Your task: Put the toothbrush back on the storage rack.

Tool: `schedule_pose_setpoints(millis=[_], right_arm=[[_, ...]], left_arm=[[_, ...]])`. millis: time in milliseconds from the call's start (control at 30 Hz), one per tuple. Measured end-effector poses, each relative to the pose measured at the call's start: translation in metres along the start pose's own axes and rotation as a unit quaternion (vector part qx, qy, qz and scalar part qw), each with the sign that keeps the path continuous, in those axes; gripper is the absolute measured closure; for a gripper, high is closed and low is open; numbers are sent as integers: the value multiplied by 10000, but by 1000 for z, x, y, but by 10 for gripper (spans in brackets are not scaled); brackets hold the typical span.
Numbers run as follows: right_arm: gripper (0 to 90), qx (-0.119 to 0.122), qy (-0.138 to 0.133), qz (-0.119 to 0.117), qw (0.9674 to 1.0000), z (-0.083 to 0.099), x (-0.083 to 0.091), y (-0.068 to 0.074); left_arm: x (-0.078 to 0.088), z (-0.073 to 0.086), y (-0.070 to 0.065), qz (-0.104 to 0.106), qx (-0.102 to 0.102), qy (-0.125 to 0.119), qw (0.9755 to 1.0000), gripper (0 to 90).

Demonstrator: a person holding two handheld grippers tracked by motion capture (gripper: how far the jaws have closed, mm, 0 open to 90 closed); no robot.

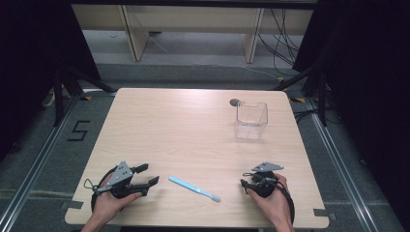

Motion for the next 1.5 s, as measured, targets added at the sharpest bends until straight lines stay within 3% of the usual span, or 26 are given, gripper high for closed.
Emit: schedule_pose_setpoints(millis=[67,167,200,267,300,600,633,733,767,900,1000,1033,1067,1100,1200,1300,1400,1433,1500], right_arm=[[533,153,20,-42,9999,-2,0,2],[539,72,127,-122,9998,-3,2,8],[541,243,94,-130,9996,-5,2,7],[543,239,124,-154,9995,-6,2,8],[549,426,121,-211,9988,-8,3,8],[561,592,233,-268,9976,-17,2,14],[561,713,267,-312,9966,-20,2,16],[563,688,350,-374,9963,-23,3,21],[563,744,368,-392,9958,-25,3,22],[560,1066,630,-521,9909,-26,3,26],[558,1073,794,-592,9893,-27,4,29],[558,1211,895,-633,9866,-28,4,30],[558,1211,895,-633,9866,-28,4,30],[559,1271,1016,-696,9842,-28,4,31],[561,1347,1072,-736,9823,-28,3,31],[568,1538,1236,-860,9766,-28,2,32],[570,1529,1375,-906,9744,-29,3,34],[573,1679,1405,-987,9707,-30,2,36],[575,1749,1479,-1035,9679,-30,3,38]], left_arm=[[0,0,1,10,62,15,10000,323],[0,0,2,24,85,18,10000,322],[0,0,2,24,85,18,10000,322],[0,0,2,24,84,27,10000,322],[0,0,1,31,59,29,10000,322],[-1,-2,-1,71,57,13,10000,322],[-1,-3,-2,108,23,14,9999,323],[0,-3,-2,54,-30,85,9999,325],[0,-4,-4,131,-45,35,9999,326],[1,-5,-7,166,-118,43,9998,329],[3,-6,-8,167,-137,65,9997,329],[4,-6,-8,138,-162,97,9997,329],[4,-6,-8,138,-162,97,9997,329],[3,-6,-8,143,-171,108,9997,330],[3,-7,-9,160,-186,124,9996,330],[2,-8,-10,183,-203,146,9995,331],[1,-8,-10,176,-245,185,9994,331],[-1,-8,-12,282,-255,153,9992,333],[-1,-8,-14,267,-312,228,9989,335]])
Point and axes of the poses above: each handheld gripper's, and its own axes: x roughly backward along the jaws, z roughly out of its underside, y roughly to its left, the point moved 9 cm from there along -x, roughly forward along the jaws, and after that the axes turned 13 degrees about x, right-handed, at the moved point
